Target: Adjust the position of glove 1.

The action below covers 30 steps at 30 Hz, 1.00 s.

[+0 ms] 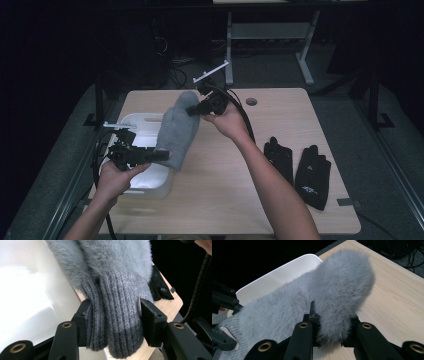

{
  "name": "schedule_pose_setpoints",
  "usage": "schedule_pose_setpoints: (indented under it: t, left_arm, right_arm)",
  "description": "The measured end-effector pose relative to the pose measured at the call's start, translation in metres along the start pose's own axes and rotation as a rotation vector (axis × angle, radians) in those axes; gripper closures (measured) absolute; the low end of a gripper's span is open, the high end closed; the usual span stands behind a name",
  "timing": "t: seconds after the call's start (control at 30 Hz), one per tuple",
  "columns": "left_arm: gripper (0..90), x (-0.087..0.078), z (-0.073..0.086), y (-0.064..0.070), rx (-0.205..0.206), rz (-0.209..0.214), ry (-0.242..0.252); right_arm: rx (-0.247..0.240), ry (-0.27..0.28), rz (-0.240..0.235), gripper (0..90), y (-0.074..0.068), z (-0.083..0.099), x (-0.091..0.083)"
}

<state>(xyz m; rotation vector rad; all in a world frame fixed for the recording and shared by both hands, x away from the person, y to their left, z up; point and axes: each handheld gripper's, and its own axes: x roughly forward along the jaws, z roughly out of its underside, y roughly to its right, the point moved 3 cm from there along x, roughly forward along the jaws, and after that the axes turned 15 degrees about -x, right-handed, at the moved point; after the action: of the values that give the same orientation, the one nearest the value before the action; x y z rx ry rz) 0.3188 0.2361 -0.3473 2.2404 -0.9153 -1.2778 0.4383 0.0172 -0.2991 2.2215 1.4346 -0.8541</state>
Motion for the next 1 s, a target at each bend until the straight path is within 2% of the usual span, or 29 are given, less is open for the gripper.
schedule_pose_setpoints:
  t: [0.2,0.5,0.7,1.0]
  left_arm:
    - [49.3,-0.005,0.001,-0.005,-0.016,-0.005,0.019]
    - [49.2,-0.013,0.003,-0.014,-0.014,-0.022,0.017]
    - [49.1,-0.019,0.005,-0.020,-0.033,-0.030,0.037]
    - [48.6,-0.027,0.011,-0.036,-0.057,-0.060,0.048]
  right_arm:
    - [-0.023,-0.004,-0.005,75.2,-0.002,-0.007,0.007]
    - [-0.016,-0.007,-0.019,75.2,-0.007,-0.013,0.018]
    - [-0.028,-0.010,-0.024,75.2,-0.010,-0.020,0.027]
    - [-0.033,-0.021,-0.051,75.2,-0.015,-0.029,0.051]
